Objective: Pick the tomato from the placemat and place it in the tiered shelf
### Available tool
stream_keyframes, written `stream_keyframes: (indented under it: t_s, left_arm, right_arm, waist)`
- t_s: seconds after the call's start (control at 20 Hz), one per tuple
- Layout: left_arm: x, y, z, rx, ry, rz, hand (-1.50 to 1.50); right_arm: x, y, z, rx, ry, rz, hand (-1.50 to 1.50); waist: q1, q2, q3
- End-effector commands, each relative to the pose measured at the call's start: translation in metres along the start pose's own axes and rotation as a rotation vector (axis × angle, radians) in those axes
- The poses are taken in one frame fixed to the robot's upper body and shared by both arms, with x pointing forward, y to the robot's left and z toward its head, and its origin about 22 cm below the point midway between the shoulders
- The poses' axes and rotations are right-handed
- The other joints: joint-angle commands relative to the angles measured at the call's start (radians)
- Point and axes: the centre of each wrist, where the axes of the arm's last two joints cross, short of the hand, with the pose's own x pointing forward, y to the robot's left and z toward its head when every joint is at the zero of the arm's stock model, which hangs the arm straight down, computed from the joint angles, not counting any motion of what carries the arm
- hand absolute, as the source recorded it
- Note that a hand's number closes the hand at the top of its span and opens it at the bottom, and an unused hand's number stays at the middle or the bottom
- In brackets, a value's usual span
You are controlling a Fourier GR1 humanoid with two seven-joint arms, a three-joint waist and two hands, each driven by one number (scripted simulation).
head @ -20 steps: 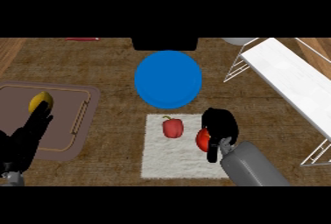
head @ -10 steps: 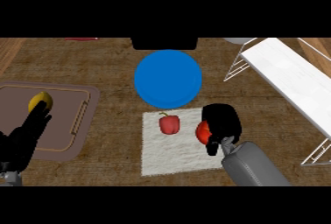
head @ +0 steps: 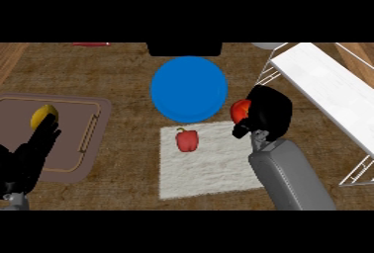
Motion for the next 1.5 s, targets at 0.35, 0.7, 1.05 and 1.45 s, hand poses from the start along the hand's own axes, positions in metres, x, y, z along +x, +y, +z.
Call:
stream_keyframes:
  t_s: [0.35, 0.7, 1.05, 1.45]
  left_arm:
    - [-0.010, 0.001, -0.002, 0.018, 0.006, 0.008, 0.00]
    - [0.003, -0.001, -0.005, 0.013, -0.003, -0.026, 0.00]
    - [-0.003, 0.007, -0.006, 0.004, 0.011, -0.013, 0.00]
    - [-0.005, 0.005, 0.006, -0.002, 0.011, -0.002, 0.00]
  right_arm:
    - [0.013, -0.106, 0.061, -0.191, 0.154, -0.366, 1.50]
    - [0.014, -0.147, 0.092, -0.378, 0.159, -0.481, 1.50]
    - [0.009, -0.194, 0.098, -0.486, 0.168, -0.470, 1.50]
    - [0.011, -0.229, 0.079, -0.553, 0.264, -0.317, 1.50]
  waist:
    - [-0.007, -0.006, -0.001]
    - [0.002, -0.005, -0.001]
    - [-0.008, -0.005, -0.002]
    - [-0.006, -0.011, -0.002]
